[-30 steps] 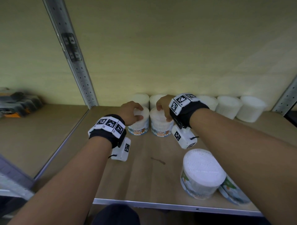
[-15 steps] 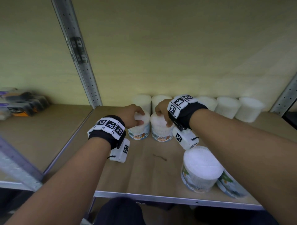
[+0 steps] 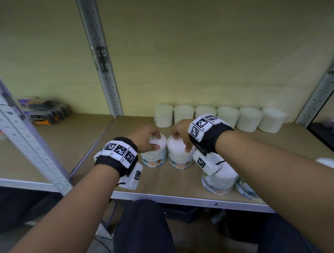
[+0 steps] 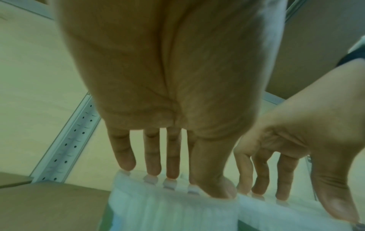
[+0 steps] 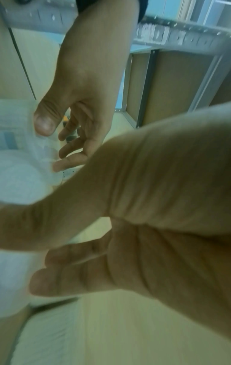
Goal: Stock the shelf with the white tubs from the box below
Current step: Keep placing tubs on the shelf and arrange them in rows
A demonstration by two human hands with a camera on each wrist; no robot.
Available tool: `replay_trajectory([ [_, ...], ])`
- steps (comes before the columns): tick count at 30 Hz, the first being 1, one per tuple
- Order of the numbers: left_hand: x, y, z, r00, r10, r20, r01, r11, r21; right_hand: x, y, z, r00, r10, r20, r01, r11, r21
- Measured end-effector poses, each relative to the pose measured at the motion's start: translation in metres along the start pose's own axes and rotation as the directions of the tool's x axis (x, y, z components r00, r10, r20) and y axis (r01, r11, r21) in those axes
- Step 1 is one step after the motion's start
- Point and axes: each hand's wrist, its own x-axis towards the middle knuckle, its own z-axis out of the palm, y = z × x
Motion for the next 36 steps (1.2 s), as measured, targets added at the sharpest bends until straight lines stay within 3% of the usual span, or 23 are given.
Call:
replay_trajectory([
  [16, -0.062, 0.013, 0.013, 1.0, 0.017, 0.026, -0.017, 1.0, 0.012, -0.065, -0.011, 0.033, 0.993, -0.086, -0.078, 0.093, 0.992, 0.087],
  [31, -0.068, 0.021, 0.012, 0.999, 0.021, 0.04, -0.021, 1.0, 0.011, -0.075, 0.001, 0.044, 0.992, -0.082, -0.095, 0.099, 0.978, 0.183],
  [36, -0.059, 0.029, -0.003, 0.997, -0.038, 0.061, 0.041, 0.999, -0.036, -0.075, 0.015, 0.046, 0.977, -0.029, -0.21, 0.096, 0.944, 0.315],
])
